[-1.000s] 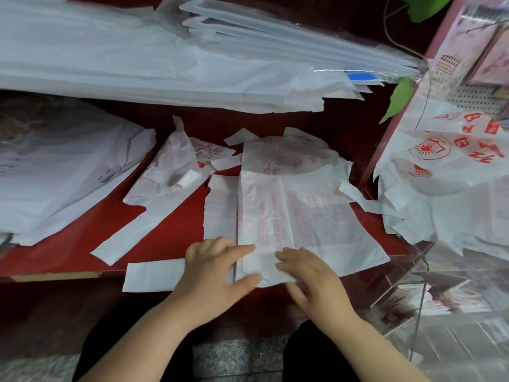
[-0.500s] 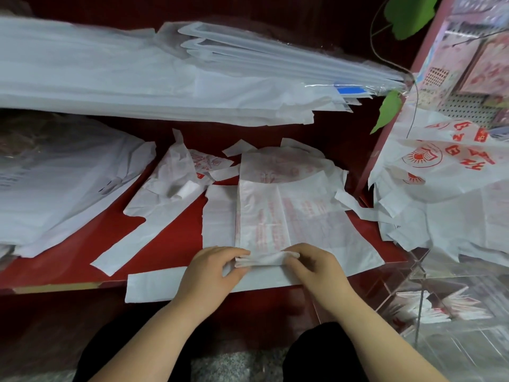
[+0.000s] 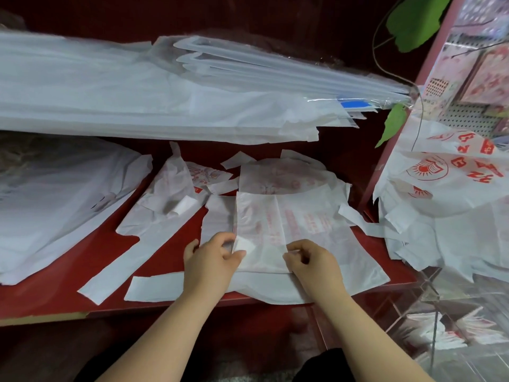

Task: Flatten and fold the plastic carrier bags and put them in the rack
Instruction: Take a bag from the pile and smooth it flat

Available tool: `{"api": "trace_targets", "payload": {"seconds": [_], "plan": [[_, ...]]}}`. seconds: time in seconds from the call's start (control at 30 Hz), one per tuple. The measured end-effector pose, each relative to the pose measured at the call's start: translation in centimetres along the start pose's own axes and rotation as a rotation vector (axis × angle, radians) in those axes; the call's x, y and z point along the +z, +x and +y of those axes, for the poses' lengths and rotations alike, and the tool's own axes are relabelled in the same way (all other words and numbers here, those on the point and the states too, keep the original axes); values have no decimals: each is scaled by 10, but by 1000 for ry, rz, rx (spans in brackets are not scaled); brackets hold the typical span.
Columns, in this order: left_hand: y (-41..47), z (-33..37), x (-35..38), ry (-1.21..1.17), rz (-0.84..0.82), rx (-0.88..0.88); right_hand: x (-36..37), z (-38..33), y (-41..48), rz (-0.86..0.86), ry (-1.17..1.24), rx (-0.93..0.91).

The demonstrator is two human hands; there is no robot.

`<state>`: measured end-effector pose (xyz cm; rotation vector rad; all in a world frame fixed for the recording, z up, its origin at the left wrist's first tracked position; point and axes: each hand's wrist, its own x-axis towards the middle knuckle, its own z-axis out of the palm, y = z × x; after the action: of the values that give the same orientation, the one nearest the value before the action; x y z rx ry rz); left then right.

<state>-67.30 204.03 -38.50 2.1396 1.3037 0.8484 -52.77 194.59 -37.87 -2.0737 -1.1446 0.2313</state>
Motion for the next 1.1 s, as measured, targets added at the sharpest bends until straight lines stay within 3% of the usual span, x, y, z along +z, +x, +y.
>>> {"api": "trace_targets", "payload": {"seconds": [0.3, 0.5, 0.6, 0.67, 0.77, 0.87, 1.0, 1.1], "plan": [[-2, 1, 1, 51, 14, 20, 6, -14, 1, 21, -230, 6], [-7, 5, -3, 193, -33, 54, 8, -10, 1, 54, -249, -40], [-7, 4, -4, 148, -49, 66, 4, -6, -3, 51, -141, -123], [-6, 2, -3, 105, -54, 57, 2, -5, -6, 24, -88, -278], [-5, -1, -2, 58, -49, 61, 6, 3, -12, -96, -142, -537], [-5, -4, -2, 28, -31, 70, 8, 3, -12, -151, -245, -614], [-4, -5, -2, 43, -28, 64, 10, -1, -7, -149, -321, -616], [1, -6, -6, 96, -87, 59, 6, -4, -2, -236, -207, -470]]}}
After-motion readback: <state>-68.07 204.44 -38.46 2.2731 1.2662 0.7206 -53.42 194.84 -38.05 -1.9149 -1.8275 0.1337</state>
